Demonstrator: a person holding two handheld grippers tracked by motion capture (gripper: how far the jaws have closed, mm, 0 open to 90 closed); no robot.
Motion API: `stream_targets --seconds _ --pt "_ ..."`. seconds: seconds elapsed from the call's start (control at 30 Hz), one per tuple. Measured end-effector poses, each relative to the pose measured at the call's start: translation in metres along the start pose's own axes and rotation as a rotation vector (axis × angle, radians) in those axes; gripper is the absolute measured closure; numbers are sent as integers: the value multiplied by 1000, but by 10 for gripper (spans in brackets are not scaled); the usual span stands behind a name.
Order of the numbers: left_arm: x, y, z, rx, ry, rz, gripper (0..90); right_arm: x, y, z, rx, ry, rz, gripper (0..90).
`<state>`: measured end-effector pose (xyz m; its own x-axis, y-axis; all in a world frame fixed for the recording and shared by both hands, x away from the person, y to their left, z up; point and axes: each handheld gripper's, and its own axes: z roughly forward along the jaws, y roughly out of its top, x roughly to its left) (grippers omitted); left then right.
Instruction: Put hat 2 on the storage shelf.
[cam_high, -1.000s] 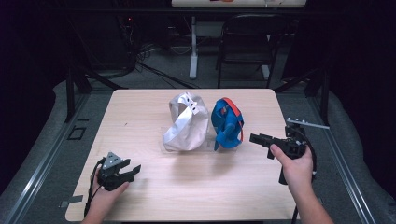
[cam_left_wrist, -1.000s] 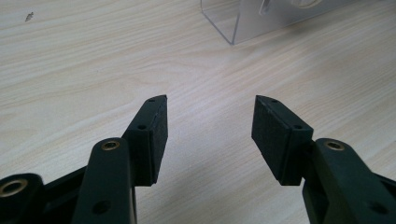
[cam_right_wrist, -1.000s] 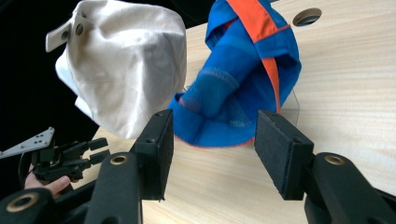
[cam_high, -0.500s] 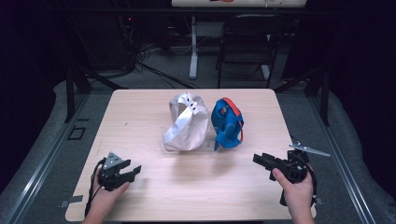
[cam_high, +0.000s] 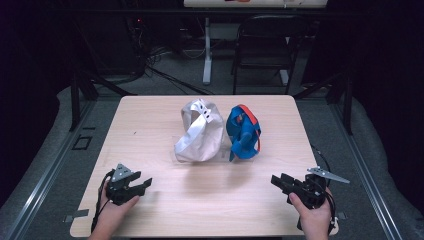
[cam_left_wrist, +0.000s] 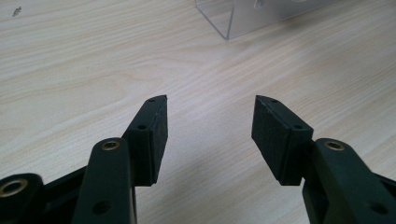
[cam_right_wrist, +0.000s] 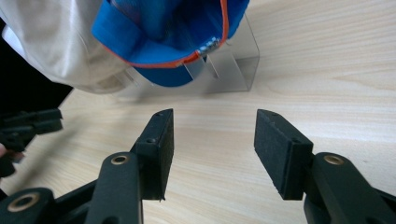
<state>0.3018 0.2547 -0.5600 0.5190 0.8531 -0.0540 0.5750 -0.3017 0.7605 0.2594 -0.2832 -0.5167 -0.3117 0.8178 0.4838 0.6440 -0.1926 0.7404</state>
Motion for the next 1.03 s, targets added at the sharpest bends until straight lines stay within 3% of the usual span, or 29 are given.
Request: stream_targets --seconds 0.17,0.4,0.5,0.8,1.03 --pt "-1 0 1 -4 -3 2 464 -4 -10 4 -1 -19 -19 482" --pt "-2 0 1 3 -9 4 465 -5 -17 13 15 -25 -6 483" --pt "-2 0 2 2 -8 9 464 -4 -21 19 38 -53 -48 481" --pt "-7 3 6 6 -22 27 465 -6 -28 29 77 -64 -47 479" --pt "-21 11 6 -14 -50 64 465 -8 -31 25 83 -81 -43 477"
